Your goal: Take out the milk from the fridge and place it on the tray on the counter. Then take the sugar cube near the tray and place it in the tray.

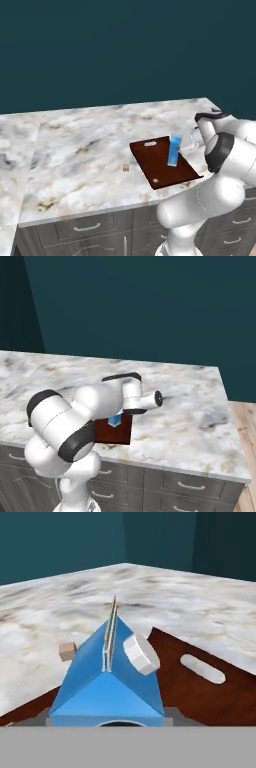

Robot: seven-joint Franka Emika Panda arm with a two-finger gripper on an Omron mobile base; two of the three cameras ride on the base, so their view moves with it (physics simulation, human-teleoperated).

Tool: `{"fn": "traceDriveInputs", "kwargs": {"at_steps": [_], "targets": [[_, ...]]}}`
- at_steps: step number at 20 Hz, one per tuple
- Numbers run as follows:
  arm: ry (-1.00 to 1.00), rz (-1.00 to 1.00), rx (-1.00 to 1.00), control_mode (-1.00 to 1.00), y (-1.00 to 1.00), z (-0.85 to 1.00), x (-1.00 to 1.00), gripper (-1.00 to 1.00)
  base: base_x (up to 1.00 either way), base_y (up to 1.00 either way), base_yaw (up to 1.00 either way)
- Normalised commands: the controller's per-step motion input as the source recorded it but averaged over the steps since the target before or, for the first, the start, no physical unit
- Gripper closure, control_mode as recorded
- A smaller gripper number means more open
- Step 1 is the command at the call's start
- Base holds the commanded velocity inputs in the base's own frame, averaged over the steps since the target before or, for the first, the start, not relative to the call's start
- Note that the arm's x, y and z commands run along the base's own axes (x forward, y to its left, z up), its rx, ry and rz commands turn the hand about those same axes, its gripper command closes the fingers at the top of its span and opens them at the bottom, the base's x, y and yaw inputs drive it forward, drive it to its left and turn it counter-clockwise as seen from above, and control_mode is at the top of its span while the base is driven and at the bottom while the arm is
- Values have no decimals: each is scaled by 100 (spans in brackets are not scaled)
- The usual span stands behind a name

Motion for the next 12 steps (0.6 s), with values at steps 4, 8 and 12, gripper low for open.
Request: {"fn": "traceDriveInputs", "kwargs": {"at_steps": [4, 8, 12], "targets": [[0, 2, 0, -100, 0, 5, 0, -100, 0, 0, 0], [-5, 2, 0, -100, 0, 13, -6, -100, 0, 0, 0], [-10, 1, 0, -100, 0, 24, -3, -100, 0, 0, 0]]}}
